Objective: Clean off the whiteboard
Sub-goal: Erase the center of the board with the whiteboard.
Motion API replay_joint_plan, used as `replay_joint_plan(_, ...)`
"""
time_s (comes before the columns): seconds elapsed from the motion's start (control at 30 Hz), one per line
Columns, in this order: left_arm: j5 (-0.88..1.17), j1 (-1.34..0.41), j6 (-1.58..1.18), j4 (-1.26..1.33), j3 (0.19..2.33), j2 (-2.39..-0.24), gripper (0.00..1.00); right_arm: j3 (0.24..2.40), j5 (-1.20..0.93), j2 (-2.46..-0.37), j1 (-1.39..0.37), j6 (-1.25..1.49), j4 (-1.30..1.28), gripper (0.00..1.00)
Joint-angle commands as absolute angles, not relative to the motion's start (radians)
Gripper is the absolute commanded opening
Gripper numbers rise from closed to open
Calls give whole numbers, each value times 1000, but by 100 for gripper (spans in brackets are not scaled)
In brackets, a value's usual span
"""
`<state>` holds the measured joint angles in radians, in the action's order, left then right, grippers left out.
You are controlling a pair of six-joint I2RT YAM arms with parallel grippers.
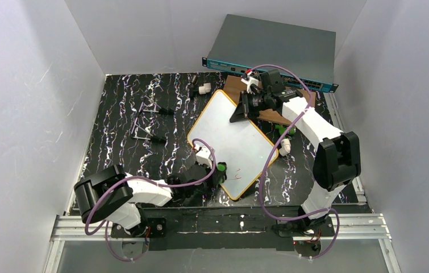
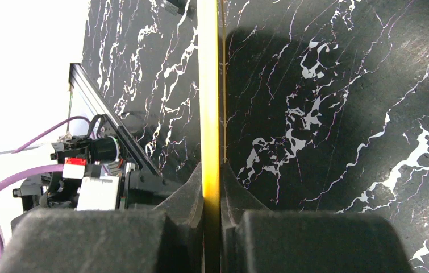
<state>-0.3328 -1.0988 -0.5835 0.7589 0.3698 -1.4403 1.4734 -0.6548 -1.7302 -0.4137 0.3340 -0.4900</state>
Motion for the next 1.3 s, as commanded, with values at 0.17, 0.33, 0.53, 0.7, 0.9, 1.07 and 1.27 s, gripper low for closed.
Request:
replay_joint_plan(0.17,69,-1161,-648,988,511,-1436,0,1453,-793,-1714,-507,511,-269,1)
replay_joint_plan(0.33,42,-1163,-608,847,571,-1448,0,1453,-786,-1710,-511,507,-271,1)
replay_joint_plan(0.53,-119,-1163,-580,581,552,-1338,0,1455,-774,-1697,-511,487,-282,1)
replay_joint_plan(0.7,-203,-1163,-585,469,475,-1146,0,1462,-764,-1705,-511,477,-291,1)
replay_joint_plan(0.9,-322,-1115,-724,329,453,-1150,0,1467,-757,-1710,-517,476,-296,1)
replay_joint_plan(1.07,-346,-1063,-809,278,458,-1182,0,1463,-756,-1702,-518,475,-296,1)
replay_joint_plan(1.27,-199,-1047,-680,318,540,-1258,0,1460,-756,-1698,-521,474,-291,1)
